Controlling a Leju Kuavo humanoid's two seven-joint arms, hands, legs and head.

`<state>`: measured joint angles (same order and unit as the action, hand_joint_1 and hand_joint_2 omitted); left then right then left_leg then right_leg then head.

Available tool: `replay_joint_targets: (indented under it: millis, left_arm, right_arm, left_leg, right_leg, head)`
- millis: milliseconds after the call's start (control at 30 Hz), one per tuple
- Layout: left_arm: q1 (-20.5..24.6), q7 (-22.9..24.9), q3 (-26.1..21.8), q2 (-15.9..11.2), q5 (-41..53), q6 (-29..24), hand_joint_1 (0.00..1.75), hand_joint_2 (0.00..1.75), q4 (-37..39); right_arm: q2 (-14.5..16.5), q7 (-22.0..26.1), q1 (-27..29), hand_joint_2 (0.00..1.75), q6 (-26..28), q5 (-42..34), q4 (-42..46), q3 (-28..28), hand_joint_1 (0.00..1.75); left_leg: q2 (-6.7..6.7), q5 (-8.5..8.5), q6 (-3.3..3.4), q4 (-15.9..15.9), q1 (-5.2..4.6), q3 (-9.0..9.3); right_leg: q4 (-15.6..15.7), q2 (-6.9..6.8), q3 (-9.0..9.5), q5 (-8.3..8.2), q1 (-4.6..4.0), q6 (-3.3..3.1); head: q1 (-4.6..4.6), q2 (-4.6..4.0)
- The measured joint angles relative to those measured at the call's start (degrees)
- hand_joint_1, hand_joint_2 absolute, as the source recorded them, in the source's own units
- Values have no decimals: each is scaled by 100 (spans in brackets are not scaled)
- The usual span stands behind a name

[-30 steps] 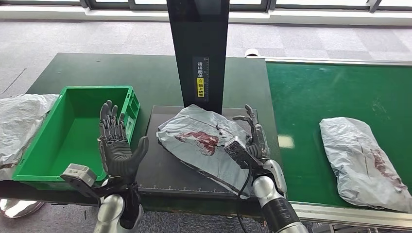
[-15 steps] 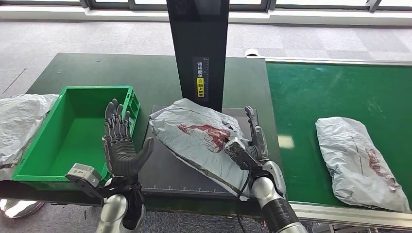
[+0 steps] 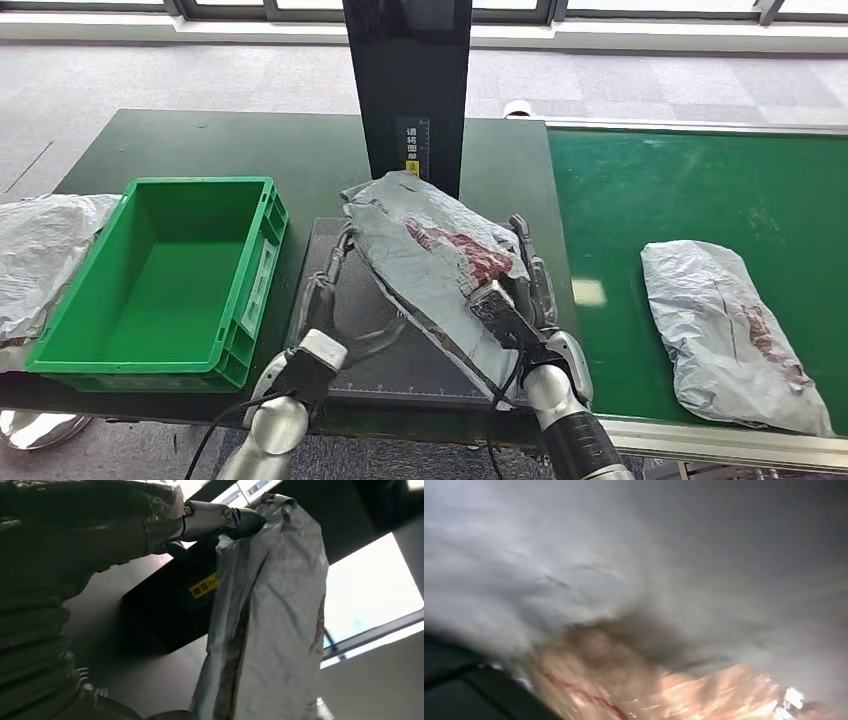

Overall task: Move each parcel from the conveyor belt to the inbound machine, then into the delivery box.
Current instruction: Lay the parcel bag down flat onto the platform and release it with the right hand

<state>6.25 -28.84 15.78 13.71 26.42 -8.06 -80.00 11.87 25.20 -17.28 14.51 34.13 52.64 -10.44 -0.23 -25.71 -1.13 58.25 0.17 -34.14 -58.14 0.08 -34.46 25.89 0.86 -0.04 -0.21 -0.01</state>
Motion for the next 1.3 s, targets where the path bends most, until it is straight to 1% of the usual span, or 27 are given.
replay_joint_targets:
  millis: [100,200,267,333,467,733,767,867,900,1100,1300]
  left_arm:
    - [284,173,118,-13,755,-222,0,175,783]
    - [546,492,227,-51,1405,-99,0,175,1390]
    - [692,717,367,-99,1956,82,0,175,1743]
    - [769,755,438,-121,2308,137,0,175,2013]
    - [851,754,448,-123,2524,155,0,175,2288]
    - [884,816,448,-125,2700,207,0,175,2443]
    - [884,809,448,-125,2707,186,20,175,2449]
    - [883,791,448,-125,2709,136,151,175,2453]
    - [883,790,448,-125,2709,122,175,175,2452]
    - [877,743,448,-125,2702,-51,175,175,2398]
    - [874,719,448,-125,2695,-88,175,175,2332]
  right_arm:
    - [-1,-32,59,0,-23,45,118,18,0]
    - [-3,-45,67,0,-77,85,163,52,0]
    - [-3,-56,50,87,-118,121,167,76,0]
    - [-4,-64,15,175,-139,160,167,99,0]
    - [-5,-157,-44,175,-132,347,167,120,0]
    - [-5,-273,-90,175,-168,668,167,133,0]
    - [-5,-273,-89,175,-174,686,167,137,0]
    - [-5,-272,-83,175,-187,721,167,145,0]
    - [-5,-272,-82,175,-191,731,167,147,0]
    - [-9,-263,-77,175,-222,799,167,187,0]
    - [-16,-256,-77,175,-222,810,167,204,0]
  left_leg:
    - [7,0,0,0,-1,1]
    - [5,1,0,1,-1,0]
    - [3,2,0,1,-1,0]
    - [6,2,0,1,-1,0]
    - [7,2,0,1,0,-2]
    - [7,2,0,1,0,-3]
    - [7,2,0,1,0,-3]
    - [7,2,0,1,0,-3]
    - [7,2,0,1,0,-3]
    - [7,2,0,1,0,-3]
    - [7,2,0,1,0,-3]
  right_leg:
    - [0,6,-3,-4,0,2]
    - [0,6,-2,-5,-1,2]
    - [0,5,0,-5,-2,2]
    - [0,8,-2,-5,-2,2]
    - [0,10,-4,-5,-2,2]
    - [0,10,-4,-4,-2,2]
    - [0,10,-4,-4,-2,2]
    - [0,10,-4,-5,-2,2]
    - [0,10,-4,-5,-2,2]
    - [0,10,-3,-5,-2,2]
    - [0,10,-3,-5,-2,2]
  head:
    - [0,0]
    - [-1,0]
    - [-1,0]
    - [-1,0]
    - [-1,1]
    - [-1,0]
    - [-1,0]
    - [-1,0]
    - [-1,0]
    - [-1,1]
    - [-1,1]
